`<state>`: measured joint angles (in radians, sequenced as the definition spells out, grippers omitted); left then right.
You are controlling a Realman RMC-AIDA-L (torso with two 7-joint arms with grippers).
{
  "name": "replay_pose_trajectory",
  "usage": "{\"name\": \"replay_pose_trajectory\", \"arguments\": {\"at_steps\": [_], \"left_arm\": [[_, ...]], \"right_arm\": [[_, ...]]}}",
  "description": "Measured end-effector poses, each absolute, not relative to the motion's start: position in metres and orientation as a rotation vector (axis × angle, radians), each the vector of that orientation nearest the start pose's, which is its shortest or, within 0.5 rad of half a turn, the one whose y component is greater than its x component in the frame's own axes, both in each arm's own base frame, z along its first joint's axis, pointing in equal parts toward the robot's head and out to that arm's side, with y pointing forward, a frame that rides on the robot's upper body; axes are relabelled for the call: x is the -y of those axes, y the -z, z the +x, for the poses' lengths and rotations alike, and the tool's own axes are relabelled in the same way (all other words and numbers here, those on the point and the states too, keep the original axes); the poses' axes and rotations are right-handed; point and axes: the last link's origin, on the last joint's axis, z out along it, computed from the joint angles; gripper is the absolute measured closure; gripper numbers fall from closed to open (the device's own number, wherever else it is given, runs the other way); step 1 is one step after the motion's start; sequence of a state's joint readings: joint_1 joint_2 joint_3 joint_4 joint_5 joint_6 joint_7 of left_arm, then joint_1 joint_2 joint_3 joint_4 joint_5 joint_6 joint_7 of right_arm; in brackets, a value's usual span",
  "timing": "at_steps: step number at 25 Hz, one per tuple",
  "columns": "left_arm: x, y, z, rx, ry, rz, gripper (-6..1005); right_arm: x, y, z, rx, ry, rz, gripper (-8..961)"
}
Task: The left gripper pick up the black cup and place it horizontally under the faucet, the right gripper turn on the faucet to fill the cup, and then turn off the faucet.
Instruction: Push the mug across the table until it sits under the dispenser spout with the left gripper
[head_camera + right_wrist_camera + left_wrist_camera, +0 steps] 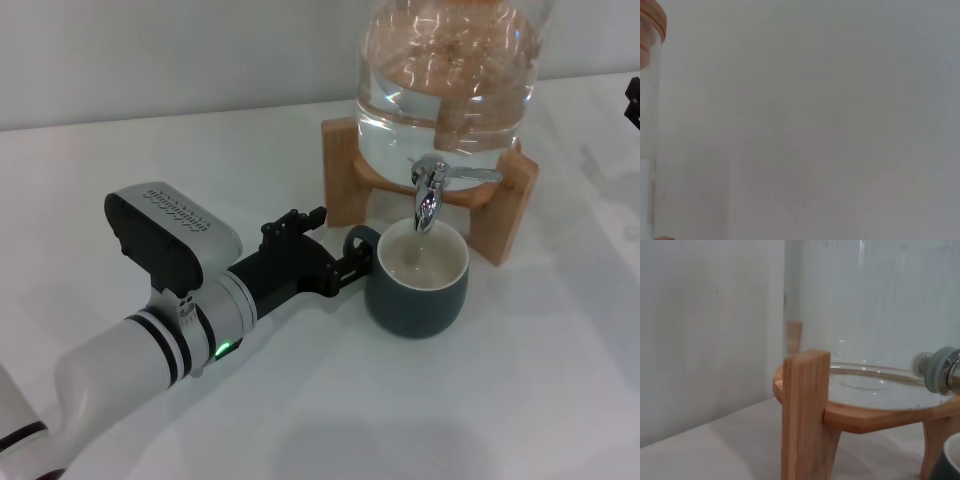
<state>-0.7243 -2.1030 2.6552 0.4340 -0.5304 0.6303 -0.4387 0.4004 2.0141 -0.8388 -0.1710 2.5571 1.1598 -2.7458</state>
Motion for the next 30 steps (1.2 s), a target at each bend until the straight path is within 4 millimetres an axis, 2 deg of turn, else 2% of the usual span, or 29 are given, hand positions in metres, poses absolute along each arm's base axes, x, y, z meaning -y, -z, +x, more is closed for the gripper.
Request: {"name": "replay_pose_trajectory", "arguments": {"at_steps": [13,30], "left_arm": [[-0.335,0.163,-0.195,0.557,0.601,-2.464,232],[-0.322,0.165,-0.193,0.521,0.635,-2.476,233]], "right_arm": [[-0.334,-0.069,0.371,-0.523,-0.686,-1.477,116],[-0.333,-0.07,0.373,-0.531,-0.682,-1.469,117]]}}
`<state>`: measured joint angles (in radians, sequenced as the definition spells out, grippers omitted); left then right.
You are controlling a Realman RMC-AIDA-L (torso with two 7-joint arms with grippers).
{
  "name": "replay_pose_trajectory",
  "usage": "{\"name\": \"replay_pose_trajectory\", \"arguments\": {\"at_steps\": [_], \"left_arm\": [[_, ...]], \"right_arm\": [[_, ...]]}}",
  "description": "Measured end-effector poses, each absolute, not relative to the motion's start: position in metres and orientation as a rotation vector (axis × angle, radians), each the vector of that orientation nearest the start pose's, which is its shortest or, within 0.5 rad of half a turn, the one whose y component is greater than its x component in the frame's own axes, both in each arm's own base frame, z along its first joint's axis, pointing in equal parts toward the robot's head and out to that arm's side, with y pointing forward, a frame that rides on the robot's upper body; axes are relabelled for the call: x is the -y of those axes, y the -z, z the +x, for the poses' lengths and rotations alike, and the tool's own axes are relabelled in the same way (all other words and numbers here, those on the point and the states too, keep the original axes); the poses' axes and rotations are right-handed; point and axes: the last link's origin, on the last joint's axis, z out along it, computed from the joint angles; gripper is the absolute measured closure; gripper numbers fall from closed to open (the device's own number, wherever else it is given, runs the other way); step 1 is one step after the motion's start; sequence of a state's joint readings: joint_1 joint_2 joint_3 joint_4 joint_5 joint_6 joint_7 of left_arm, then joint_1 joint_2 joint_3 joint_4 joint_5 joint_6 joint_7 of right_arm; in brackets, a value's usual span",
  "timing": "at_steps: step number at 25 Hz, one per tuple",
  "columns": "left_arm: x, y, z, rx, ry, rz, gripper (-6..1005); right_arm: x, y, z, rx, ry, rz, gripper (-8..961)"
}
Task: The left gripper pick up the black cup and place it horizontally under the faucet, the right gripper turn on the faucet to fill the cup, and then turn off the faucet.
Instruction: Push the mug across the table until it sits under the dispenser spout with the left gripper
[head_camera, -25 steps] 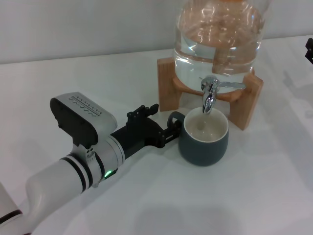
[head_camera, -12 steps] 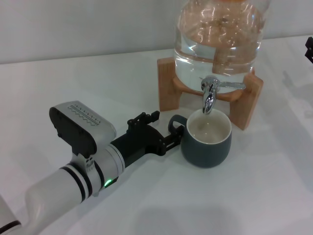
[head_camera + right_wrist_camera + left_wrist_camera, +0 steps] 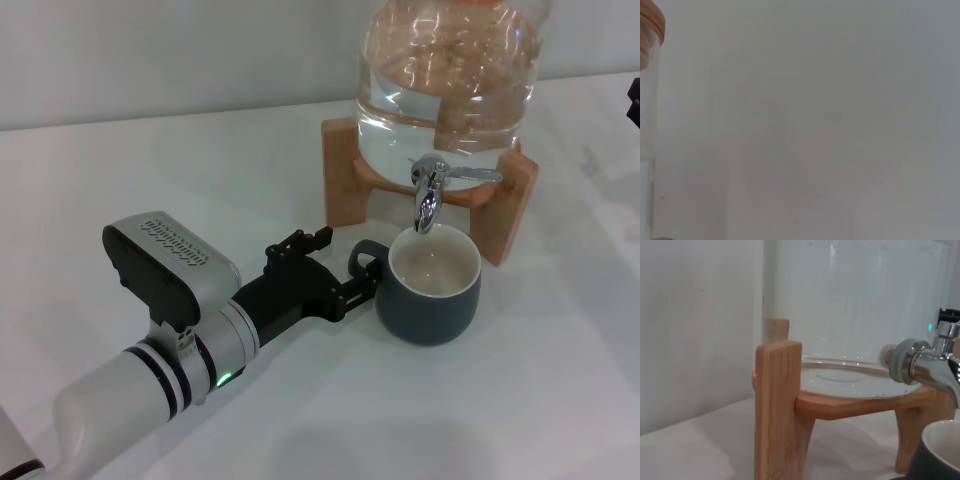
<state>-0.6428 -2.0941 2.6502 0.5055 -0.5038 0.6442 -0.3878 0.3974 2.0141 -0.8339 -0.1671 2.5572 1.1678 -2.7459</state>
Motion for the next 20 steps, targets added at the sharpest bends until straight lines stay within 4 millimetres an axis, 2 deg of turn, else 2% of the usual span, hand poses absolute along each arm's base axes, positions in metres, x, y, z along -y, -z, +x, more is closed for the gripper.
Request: {"name": "replay_pose_trajectory", "arguments": {"at_steps": [20], "left_arm": [[-0.3156,0.1664,-0.1951,0.543,0.643,-2.48,234]], "right_arm": [[-0.3332,-0.0696,0.3737,-0.534,-0.677,-1.47,117]]}}
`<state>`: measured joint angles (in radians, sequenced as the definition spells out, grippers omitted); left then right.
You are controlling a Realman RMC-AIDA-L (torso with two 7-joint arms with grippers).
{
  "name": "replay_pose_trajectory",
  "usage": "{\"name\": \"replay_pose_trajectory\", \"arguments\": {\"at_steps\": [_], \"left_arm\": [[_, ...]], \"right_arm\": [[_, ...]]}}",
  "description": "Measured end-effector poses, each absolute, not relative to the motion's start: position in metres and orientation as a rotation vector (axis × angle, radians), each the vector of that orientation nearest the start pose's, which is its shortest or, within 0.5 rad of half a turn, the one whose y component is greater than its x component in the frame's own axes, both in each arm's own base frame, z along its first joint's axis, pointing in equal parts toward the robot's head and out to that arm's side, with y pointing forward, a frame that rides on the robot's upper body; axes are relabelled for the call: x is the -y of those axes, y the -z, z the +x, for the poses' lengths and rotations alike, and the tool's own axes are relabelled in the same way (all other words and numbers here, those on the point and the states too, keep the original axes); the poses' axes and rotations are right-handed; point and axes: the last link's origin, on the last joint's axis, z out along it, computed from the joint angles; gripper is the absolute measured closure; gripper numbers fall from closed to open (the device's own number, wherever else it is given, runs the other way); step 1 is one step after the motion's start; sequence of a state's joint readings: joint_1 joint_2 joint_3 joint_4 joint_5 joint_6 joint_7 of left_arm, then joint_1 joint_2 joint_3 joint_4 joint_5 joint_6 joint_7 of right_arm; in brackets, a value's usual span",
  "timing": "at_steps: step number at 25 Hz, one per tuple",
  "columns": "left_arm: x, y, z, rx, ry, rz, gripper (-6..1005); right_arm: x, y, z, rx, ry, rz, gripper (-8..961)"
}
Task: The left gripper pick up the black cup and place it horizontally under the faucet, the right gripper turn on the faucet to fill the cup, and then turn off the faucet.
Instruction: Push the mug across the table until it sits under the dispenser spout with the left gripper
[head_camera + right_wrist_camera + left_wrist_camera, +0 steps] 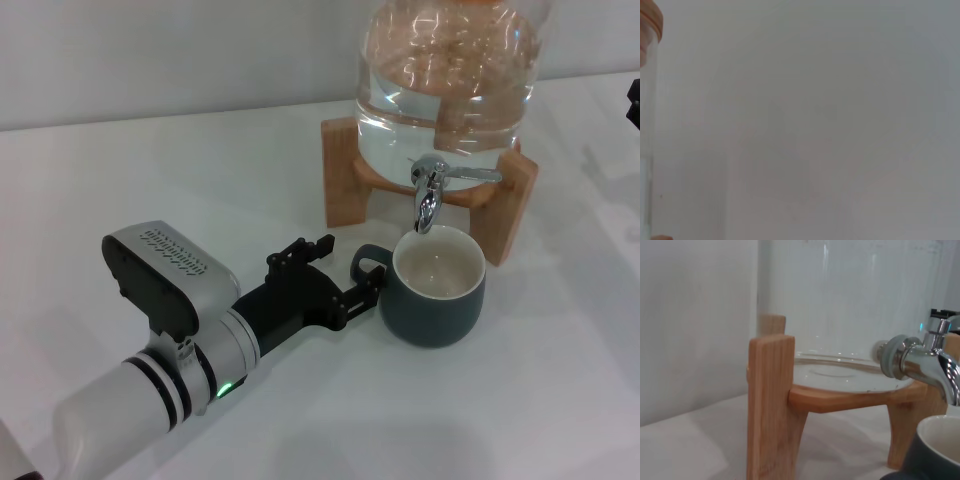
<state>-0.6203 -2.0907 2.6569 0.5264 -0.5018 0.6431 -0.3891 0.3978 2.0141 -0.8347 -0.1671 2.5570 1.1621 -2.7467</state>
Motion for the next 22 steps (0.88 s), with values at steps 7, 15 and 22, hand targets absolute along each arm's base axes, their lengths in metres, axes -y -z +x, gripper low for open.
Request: {"name": "replay_pose_trajectory", "arguments": {"at_steps": [7,15,22], "left_arm": [[-0.309,0.169,-0.196,0.543,0.645,-2.491,234],[-0.302,0.17,-0.197,0.536,0.649,-2.505,235],[-0.3,0.17,-0.195,0.523,0.66,-2.5,235]], "right_arm": [[-0.332,-0.067,0.375,-0.543,-0.67,-1.478,117],[-0.331,-0.066,0.376,-0.545,-0.67,-1.479,118],[-0.331,-0.066,0.375,-0.541,-0.673,-1.484,118]]}}
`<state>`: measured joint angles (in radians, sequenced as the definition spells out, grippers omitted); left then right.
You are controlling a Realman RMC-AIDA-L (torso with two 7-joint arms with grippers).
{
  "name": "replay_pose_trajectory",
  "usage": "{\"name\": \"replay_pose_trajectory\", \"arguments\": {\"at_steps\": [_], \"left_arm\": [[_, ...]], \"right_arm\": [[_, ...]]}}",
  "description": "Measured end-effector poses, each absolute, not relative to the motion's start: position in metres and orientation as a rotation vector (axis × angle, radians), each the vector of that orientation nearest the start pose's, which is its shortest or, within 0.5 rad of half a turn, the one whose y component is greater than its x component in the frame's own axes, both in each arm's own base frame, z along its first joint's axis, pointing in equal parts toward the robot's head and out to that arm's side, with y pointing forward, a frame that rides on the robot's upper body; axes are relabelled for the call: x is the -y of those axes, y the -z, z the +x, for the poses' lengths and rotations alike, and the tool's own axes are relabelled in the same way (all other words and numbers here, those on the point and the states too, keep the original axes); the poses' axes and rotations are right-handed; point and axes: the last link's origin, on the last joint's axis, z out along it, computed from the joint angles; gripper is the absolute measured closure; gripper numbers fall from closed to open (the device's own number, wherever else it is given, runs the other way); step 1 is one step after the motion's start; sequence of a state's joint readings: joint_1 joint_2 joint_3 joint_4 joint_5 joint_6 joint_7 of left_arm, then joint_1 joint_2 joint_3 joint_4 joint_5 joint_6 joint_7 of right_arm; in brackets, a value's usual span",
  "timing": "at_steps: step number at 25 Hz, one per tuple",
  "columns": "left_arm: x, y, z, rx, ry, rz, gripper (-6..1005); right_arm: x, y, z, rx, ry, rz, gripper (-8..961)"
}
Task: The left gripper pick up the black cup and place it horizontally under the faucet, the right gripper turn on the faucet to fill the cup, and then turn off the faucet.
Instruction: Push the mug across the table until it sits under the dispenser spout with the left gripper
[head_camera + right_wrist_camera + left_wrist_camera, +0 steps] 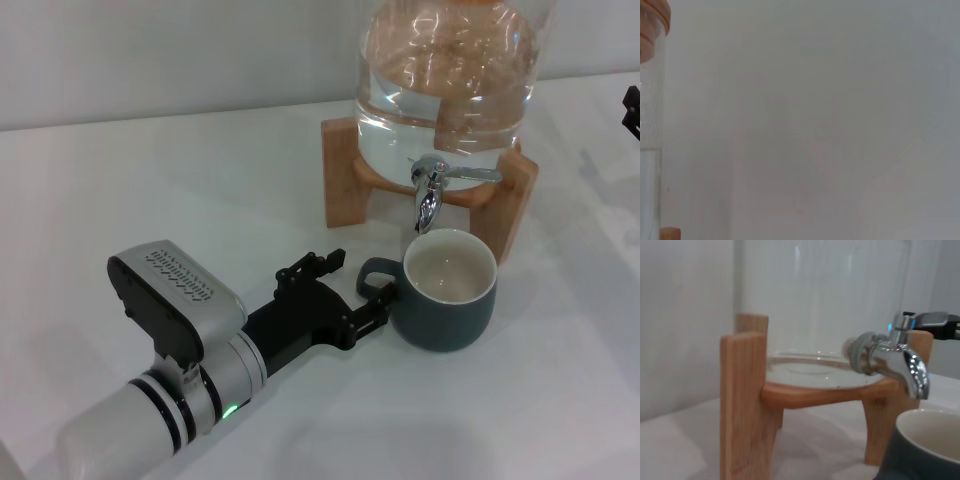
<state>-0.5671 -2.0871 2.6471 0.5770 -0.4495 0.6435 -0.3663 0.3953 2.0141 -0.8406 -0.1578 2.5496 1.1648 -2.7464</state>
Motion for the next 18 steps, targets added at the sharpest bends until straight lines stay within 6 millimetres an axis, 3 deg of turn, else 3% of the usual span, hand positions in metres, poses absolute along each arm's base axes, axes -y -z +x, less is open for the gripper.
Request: {"name": "replay_pose_trajectory", "arguments": {"at_steps": [18], "left_arm": [[-0.3,0.1675,-0.1912,0.477,0.676,-2.477,236]], "right_arm": [[-0.3344,-0.0687,0.3736,-0.533,-0.667,-1.481,118]]}}
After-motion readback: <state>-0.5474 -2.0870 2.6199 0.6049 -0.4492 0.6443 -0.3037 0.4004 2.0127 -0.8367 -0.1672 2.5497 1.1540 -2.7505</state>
